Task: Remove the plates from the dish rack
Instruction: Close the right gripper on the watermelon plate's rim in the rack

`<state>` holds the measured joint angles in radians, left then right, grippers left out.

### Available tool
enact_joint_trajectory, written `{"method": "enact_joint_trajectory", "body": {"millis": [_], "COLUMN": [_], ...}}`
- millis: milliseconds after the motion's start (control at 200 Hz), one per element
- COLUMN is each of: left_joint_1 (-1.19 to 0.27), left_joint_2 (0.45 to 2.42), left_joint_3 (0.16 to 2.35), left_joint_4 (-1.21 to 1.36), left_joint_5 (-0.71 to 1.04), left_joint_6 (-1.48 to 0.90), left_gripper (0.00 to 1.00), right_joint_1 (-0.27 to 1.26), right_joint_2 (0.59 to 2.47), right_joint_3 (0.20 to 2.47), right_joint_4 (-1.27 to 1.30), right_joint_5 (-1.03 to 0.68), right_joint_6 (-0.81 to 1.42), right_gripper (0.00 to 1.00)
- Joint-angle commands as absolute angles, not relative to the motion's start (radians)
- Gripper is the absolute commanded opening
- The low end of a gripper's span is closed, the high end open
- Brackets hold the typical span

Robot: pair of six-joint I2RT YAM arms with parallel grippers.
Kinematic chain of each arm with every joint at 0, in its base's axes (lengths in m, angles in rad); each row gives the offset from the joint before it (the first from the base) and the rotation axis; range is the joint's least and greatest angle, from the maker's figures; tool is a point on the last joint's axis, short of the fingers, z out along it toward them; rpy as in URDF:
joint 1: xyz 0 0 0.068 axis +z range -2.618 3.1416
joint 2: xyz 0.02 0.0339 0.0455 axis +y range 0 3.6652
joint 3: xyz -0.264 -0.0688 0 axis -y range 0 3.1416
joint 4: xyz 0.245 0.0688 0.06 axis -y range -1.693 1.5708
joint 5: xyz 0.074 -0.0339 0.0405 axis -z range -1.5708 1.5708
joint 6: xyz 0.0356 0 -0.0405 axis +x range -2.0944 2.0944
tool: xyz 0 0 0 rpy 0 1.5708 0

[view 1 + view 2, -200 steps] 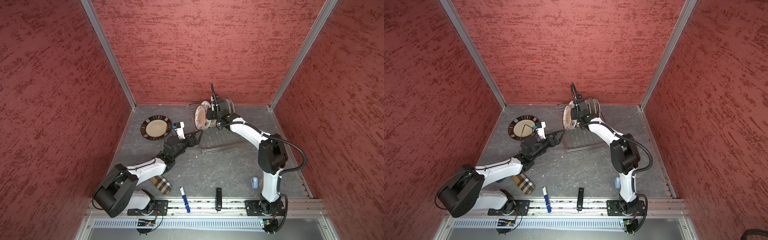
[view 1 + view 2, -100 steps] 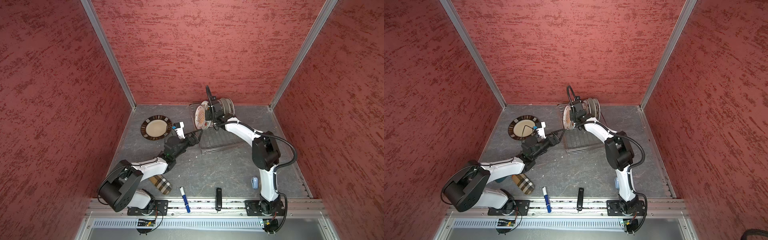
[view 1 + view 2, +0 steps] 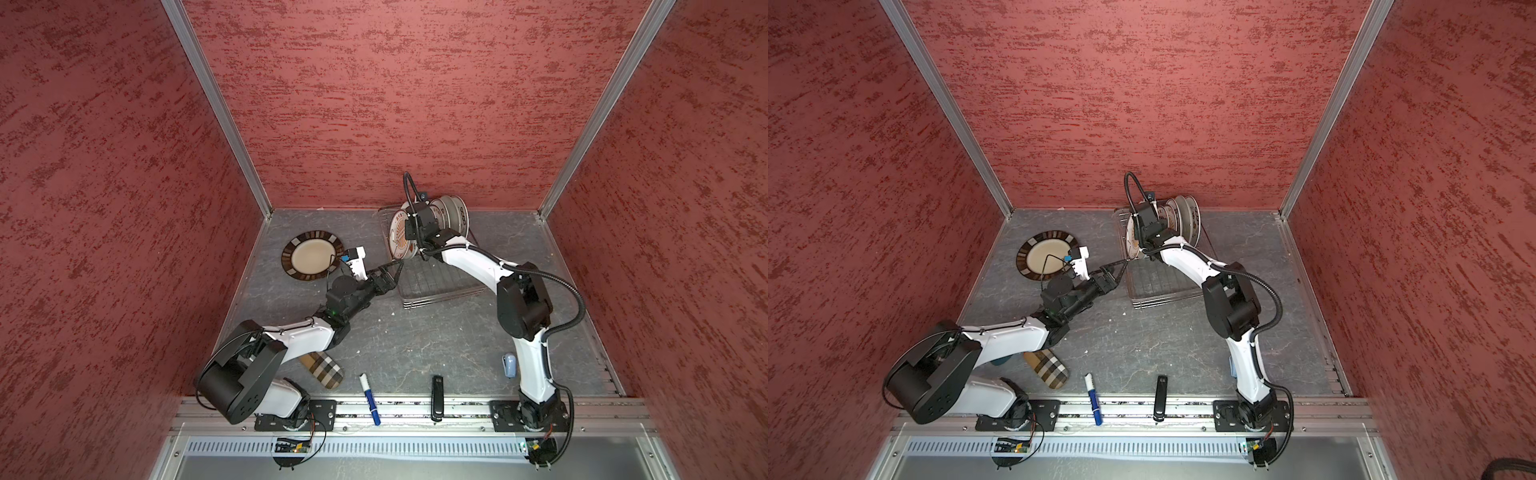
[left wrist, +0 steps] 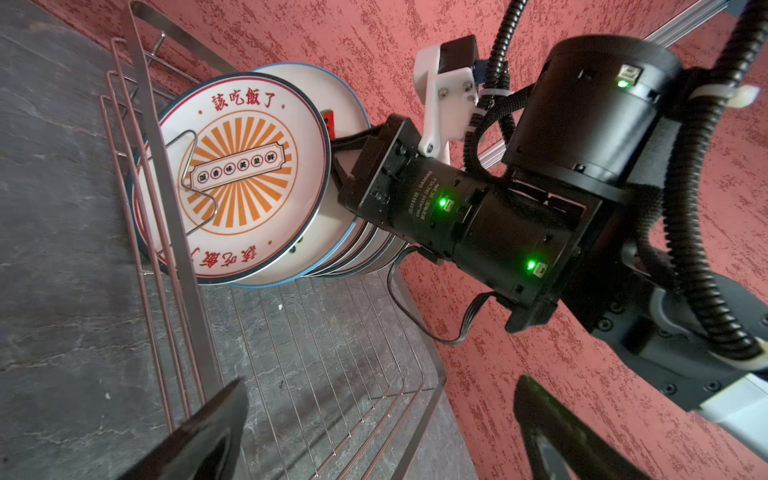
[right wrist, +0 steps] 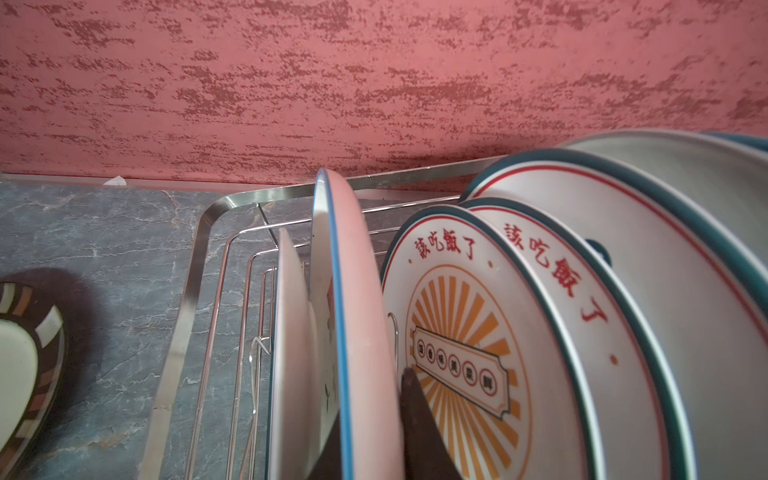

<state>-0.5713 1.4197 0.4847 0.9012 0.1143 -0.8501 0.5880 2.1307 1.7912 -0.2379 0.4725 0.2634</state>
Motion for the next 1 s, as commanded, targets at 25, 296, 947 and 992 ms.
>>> {"method": "enact_joint_trajectory", "body": {"millis": [25, 296, 947, 992], "left_joint_1": [-0.560, -0.552, -0.555, -0.557], "left_joint_2": [1.410, 1.365, 1.320, 1.312], "left_joint_3": [0.461, 0.421, 0.371, 0.370], "left_joint_4": [0.942, 0.937, 0.960, 0.953], "left_joint_5": [0.105, 0.085, 0.036, 0.032], "left_joint_6": [-0.861, -0.860, -0.857, -0.857], "left_gripper": [1.00, 0.99, 0.99, 0.99], "right_joint_1": [0.604, 0.621, 0.644, 0.644], "right_joint_2": [2.151, 2.132, 1.965, 1.946], "right_joint_3": [1.848, 1.865, 1.759, 1.742], "right_joint_4": [-0.220, -0.203, -0.098, -0.082], "right_joint_5": [0.579, 0.646, 0.744, 0.745], "right_joint_6": [0.226, 0.180, 0.086, 0.084], "right_gripper": [0.10, 0.03, 0.00, 0.00]}}
